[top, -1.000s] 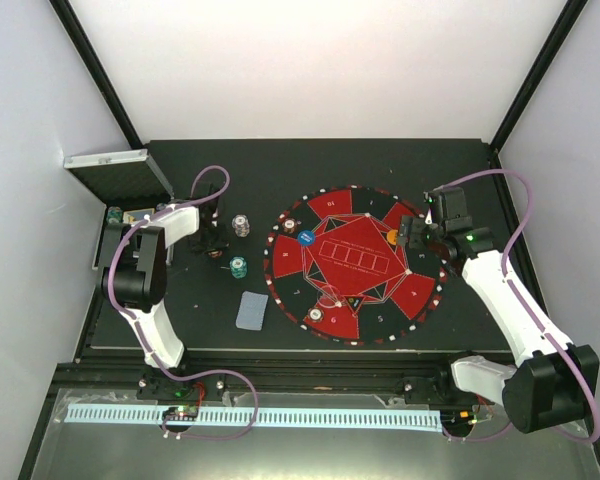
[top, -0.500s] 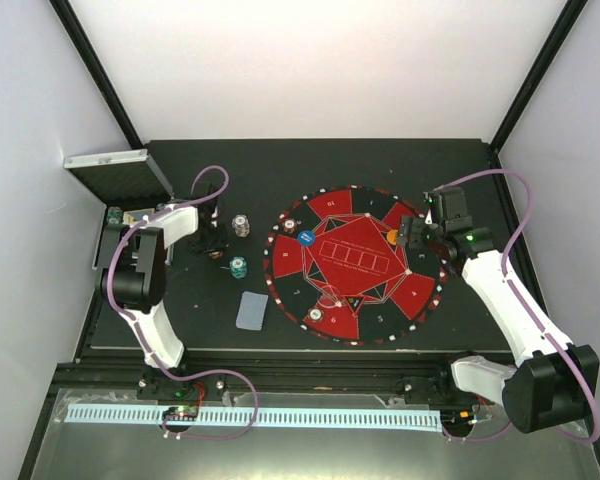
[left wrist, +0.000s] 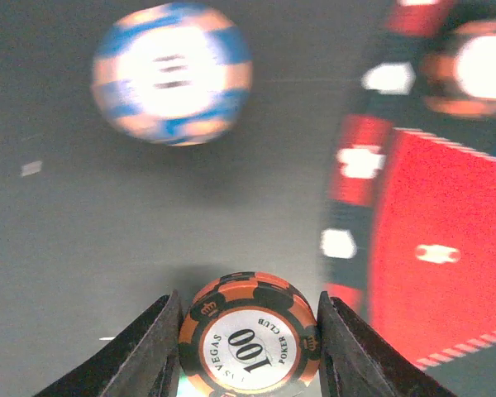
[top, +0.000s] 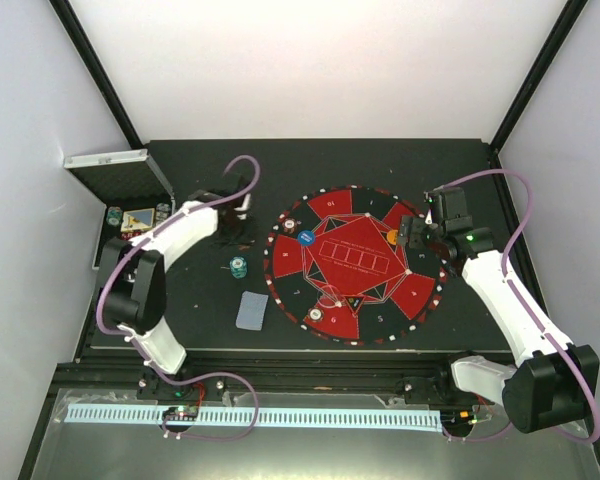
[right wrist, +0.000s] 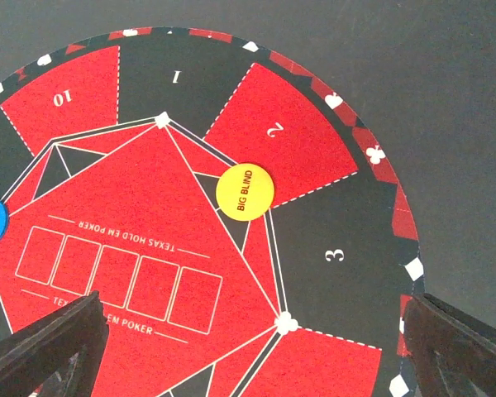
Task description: Distribute texas hold em gaming equipment
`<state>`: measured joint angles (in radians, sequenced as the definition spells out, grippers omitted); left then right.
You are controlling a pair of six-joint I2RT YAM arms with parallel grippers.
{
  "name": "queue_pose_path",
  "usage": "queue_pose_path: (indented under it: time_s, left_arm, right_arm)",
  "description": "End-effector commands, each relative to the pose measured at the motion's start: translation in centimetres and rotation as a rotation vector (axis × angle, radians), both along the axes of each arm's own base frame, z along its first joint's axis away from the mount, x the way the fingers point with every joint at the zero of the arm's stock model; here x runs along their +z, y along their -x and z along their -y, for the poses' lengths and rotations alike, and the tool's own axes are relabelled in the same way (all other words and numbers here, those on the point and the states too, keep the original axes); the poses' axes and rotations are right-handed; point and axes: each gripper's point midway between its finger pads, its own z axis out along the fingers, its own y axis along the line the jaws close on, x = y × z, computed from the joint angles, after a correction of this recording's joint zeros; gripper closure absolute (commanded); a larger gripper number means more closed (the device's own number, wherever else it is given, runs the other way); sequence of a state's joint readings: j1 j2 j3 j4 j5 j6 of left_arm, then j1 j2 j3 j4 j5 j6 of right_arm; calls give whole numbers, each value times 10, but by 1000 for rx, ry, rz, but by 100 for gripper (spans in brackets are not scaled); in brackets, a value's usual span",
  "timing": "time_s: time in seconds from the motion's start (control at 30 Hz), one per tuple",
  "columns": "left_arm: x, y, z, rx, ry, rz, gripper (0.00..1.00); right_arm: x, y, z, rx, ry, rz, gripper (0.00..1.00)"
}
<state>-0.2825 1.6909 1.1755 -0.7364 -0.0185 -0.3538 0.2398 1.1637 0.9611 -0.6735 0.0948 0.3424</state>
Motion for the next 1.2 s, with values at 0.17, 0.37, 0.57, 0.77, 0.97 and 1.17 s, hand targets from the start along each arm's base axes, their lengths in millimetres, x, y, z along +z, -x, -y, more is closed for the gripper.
queue_pose_path:
  time_s: [0.17, 0.37, 0.57, 0.77, 0.97, 1.17]
  left_arm:
    - [38, 10, 184, -336, 109, 48, 65]
    - [18, 5, 261, -454, 105, 23, 65]
    - [-6, 4, 295, -515, 100, 3, 65]
    - [-39, 11, 299, -552, 37, -44, 64]
    - [-54, 17, 296, -581, -28, -53, 60]
    - [-41, 17, 293, -578, -33, -32, 30]
  right_arm:
    - [19, -1, 14, -77, 17, 69, 2]
    - [36, 10, 32, -162, 48, 131, 2]
    - [50, 21, 36, -189, 2, 222, 1]
    - [46, 25, 31, -158, -13, 219, 0]
    - [35, 23, 24, -124, -24, 182, 0]
    - [22, 21, 14, -78, -40, 126, 0]
